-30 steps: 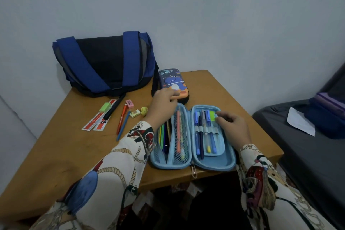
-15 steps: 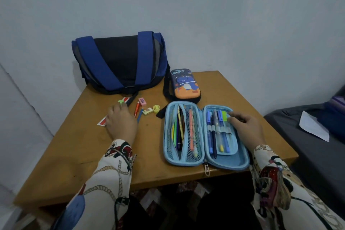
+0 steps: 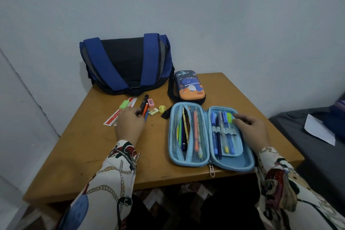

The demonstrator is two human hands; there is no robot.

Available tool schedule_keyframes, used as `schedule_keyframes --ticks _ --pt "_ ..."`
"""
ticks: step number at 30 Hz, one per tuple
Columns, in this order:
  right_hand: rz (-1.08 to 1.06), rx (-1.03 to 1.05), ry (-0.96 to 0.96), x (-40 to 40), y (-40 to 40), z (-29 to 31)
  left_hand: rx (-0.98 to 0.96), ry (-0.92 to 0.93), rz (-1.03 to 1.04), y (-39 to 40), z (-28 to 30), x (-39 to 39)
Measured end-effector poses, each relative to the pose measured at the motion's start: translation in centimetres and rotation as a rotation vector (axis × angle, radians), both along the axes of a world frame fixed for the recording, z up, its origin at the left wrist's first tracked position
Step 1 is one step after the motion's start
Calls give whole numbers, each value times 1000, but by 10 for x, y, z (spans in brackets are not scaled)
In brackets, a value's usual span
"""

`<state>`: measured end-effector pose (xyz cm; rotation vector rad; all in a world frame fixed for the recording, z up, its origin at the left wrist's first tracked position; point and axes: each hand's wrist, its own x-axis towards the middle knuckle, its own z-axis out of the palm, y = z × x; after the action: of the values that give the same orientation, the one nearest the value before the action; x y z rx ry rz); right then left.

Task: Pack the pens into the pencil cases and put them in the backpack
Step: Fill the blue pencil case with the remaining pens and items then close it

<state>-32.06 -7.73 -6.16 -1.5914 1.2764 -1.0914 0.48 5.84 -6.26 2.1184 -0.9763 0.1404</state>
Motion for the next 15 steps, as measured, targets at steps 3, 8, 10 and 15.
schedule_keyframes --ticks 3,8,10,15 --pt "9 0 -7 0 0 0 -48 19 89 0 1 2" --pt "13 -17 -2 0 1 2 148 15 229 -5 4 8" --pt "11 -15 8 0 1 1 243 30 213 -7 3 10" --pt "3 -1 3 0 0 0 213 0 160 -8 2 9"
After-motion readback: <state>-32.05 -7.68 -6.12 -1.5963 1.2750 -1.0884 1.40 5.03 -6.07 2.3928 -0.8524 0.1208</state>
